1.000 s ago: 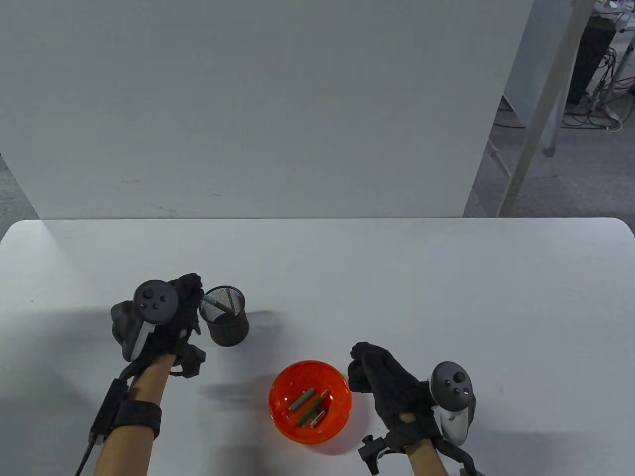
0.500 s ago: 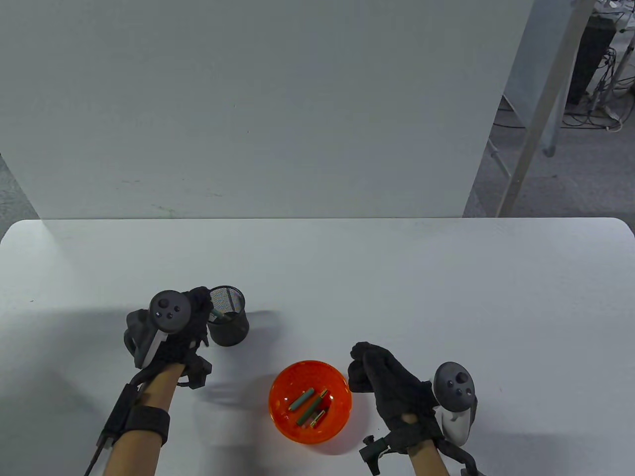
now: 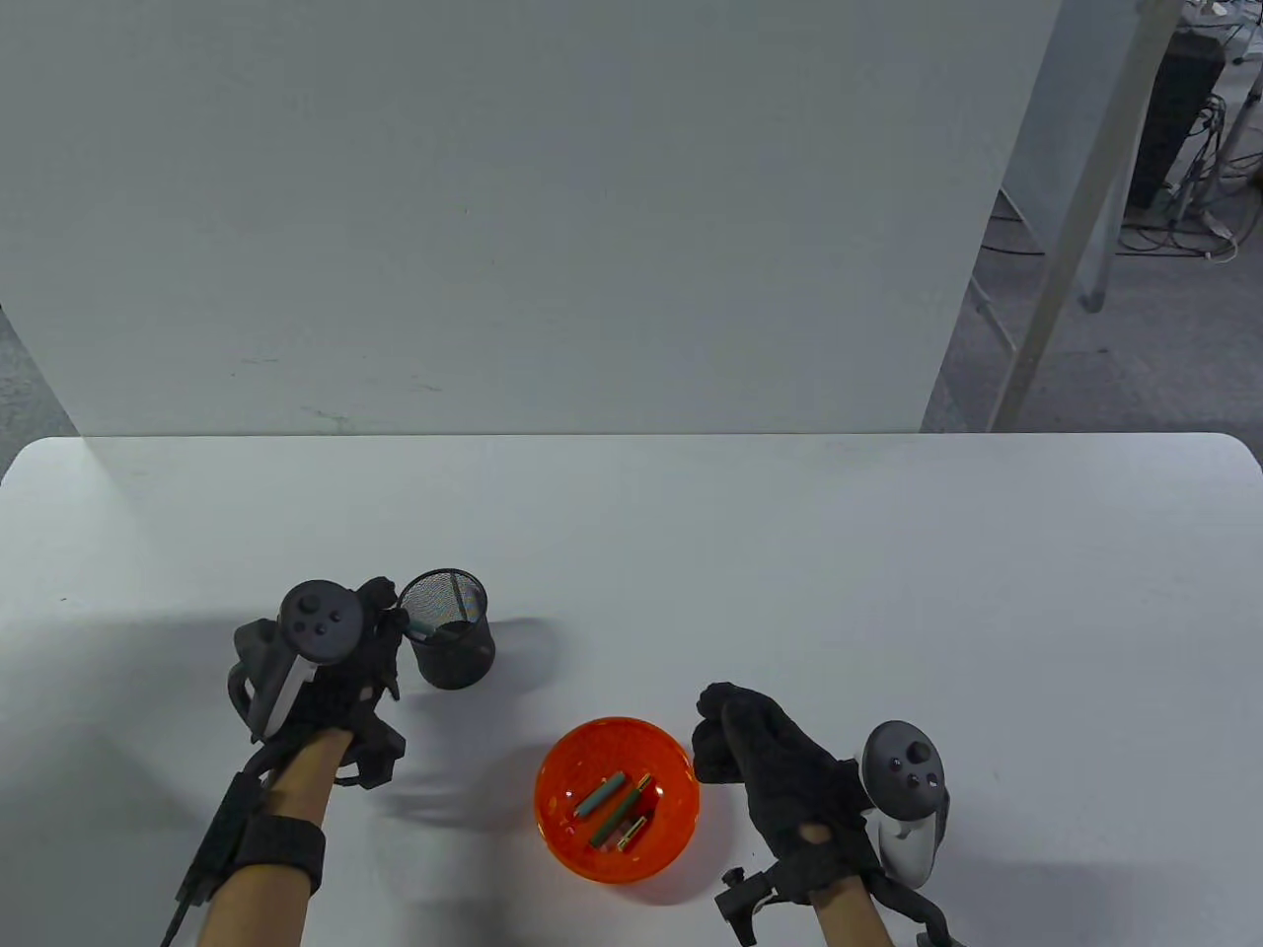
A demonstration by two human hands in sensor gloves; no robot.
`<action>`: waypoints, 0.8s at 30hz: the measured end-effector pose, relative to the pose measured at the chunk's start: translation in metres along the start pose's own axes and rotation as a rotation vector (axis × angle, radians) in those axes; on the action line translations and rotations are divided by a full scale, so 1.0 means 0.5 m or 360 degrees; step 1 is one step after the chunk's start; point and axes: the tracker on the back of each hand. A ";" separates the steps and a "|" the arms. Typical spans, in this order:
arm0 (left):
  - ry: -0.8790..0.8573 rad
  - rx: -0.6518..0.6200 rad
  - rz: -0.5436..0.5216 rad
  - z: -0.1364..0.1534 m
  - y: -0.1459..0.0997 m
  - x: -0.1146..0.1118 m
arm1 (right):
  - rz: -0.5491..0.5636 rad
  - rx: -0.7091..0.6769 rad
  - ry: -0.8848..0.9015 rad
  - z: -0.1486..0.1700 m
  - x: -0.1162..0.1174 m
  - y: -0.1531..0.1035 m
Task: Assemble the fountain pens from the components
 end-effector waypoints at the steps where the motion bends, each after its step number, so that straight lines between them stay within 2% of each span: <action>1: -0.0005 0.0007 -0.0003 0.006 -0.003 0.007 | 0.0000 0.0005 0.0003 0.000 0.000 0.000; 6: 0.0021 0.0005 -0.0063 0.027 -0.026 0.047 | -0.0016 0.0009 0.0032 -0.001 0.002 -0.002; 9: 0.0021 -0.0069 -0.0089 0.024 -0.044 0.069 | 0.0001 0.0012 0.0005 0.000 -0.001 -0.001; 12: 0.0089 -0.0265 -0.0098 -0.007 -0.065 0.088 | 0.0037 0.0036 -0.0008 0.005 -0.010 0.001; 15: 0.0228 -0.0521 -0.0080 -0.066 -0.092 0.089 | 0.0064 0.0060 -0.0029 0.010 -0.018 0.004; 20: 0.0466 -0.0957 0.0041 -0.190 -0.153 0.030 | 0.0085 0.0072 -0.0037 0.010 -0.019 0.004; 24: 0.0537 -0.1182 0.0314 -0.281 -0.208 -0.068 | 0.0088 0.0070 -0.0053 0.011 -0.022 0.005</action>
Point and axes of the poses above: the tracker on the back of each hand, its own z axis roughly to the little-finger side, its own y axis roughly from the wrist to the fingertips, x = y × z, and after that the axes turned 3 degrees about y, right-handed
